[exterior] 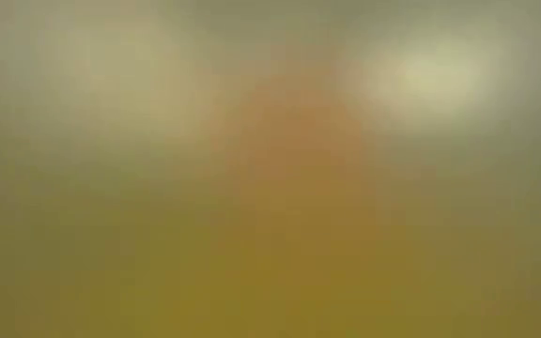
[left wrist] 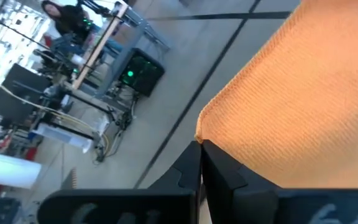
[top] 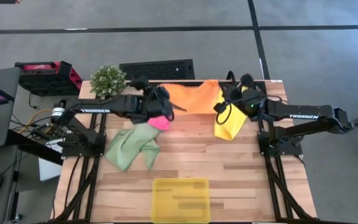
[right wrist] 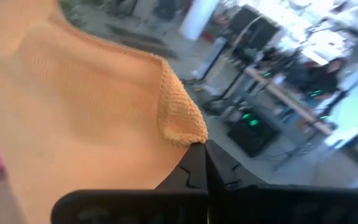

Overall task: Fold microfiber towels
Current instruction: Fold the orange microfiber cloth

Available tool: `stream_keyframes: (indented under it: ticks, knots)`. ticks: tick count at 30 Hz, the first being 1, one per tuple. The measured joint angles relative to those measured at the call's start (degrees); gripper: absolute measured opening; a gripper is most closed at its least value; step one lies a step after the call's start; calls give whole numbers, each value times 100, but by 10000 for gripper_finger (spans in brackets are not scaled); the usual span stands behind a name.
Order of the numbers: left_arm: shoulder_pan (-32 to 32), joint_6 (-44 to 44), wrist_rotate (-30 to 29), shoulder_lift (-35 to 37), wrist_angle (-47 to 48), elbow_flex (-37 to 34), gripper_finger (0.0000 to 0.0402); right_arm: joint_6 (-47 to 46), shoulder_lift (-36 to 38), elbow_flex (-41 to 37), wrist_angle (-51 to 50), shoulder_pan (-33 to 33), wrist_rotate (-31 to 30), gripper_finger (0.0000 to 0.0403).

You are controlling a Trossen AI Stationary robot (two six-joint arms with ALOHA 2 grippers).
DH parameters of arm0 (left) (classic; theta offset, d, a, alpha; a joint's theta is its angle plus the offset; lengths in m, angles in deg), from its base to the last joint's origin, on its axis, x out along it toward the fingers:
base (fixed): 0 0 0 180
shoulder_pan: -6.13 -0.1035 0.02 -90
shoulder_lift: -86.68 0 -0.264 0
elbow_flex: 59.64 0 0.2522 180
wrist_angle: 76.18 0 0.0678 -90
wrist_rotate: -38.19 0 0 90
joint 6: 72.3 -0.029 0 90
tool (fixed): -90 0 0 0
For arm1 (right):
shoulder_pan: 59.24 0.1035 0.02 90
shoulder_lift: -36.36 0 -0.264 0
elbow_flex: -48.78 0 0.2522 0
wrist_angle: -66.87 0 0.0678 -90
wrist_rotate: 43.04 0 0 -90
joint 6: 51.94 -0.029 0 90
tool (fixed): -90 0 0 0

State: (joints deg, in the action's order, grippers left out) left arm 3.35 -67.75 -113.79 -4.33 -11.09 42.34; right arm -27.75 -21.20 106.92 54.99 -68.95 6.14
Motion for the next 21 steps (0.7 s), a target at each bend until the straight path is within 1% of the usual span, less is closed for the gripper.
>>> stream_keyframes:
  ticks: [7,12,14,17,21]
  knots:
    - [-546,-1318,-1,80,-1413,0,0,589,-65,497,9,-364,6,3]
    - [-733,-2071,1,76,-2087,0,0,906,-90,677,1,-471,22,3]
    - [-774,-2254,1,76,-2222,0,0,931,-92,679,-12,-512,22,3]
    - [-778,-2294,1,76,-2258,0,0,929,-92,685,-52,-518,20,3]
    - [-571,-2225,23,158,-2059,1,0,768,-92,686,-465,-287,42,3]
